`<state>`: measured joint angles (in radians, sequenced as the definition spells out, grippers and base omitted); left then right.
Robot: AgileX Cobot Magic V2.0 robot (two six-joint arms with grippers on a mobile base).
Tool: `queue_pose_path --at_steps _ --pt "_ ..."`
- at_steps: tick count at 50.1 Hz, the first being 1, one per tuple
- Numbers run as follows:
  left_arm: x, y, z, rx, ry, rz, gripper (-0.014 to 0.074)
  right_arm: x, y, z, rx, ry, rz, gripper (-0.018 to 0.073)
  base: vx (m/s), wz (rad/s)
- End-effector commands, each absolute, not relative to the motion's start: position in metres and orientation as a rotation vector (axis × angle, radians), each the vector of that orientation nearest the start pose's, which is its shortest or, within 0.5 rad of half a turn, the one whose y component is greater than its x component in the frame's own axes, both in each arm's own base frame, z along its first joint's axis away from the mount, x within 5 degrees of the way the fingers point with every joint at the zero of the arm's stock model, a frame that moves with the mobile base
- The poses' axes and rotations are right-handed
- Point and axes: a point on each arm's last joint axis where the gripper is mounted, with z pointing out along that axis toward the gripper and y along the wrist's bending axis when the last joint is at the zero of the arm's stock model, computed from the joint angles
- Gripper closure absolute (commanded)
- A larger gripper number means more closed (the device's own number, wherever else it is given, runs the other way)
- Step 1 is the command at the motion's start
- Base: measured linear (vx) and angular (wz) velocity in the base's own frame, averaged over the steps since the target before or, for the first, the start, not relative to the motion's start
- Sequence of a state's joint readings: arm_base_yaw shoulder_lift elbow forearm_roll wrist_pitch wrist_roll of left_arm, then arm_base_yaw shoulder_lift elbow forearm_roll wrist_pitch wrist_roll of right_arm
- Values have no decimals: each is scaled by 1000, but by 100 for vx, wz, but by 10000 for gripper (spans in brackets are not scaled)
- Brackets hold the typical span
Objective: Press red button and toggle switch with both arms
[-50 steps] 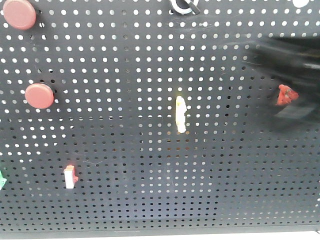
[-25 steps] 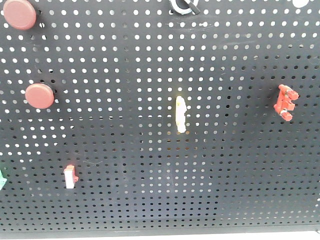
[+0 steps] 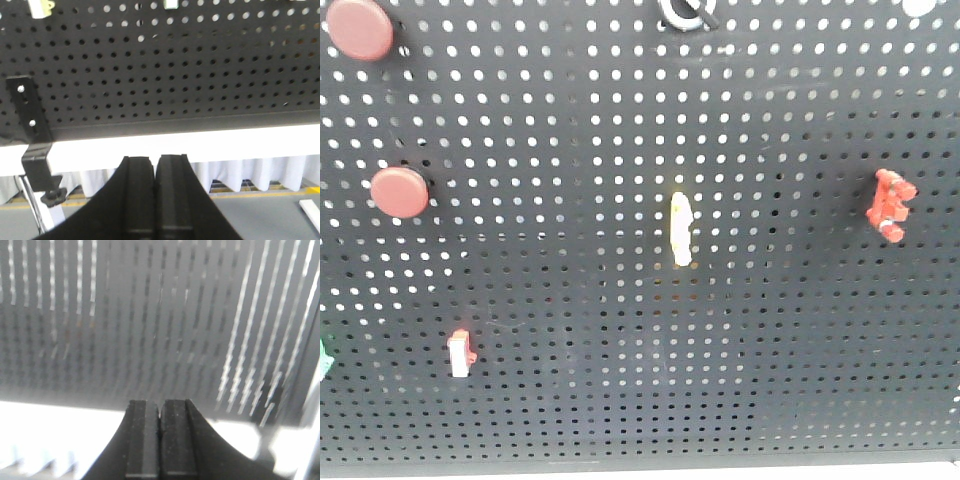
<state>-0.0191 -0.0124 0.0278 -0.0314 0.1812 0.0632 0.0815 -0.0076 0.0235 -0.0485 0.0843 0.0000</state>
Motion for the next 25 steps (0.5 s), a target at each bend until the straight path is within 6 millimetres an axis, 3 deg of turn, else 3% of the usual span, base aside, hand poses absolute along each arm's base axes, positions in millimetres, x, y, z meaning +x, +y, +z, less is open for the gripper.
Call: queue_pose_path --at_steps 1,25 --pt "57 -2 184 38 1623 -2 595 56 4 197 -63 1537 56 559 0 1" --pt "57 -2 184 38 1623 -2 595 56 4 197 -64 1536 55 559 0 0"
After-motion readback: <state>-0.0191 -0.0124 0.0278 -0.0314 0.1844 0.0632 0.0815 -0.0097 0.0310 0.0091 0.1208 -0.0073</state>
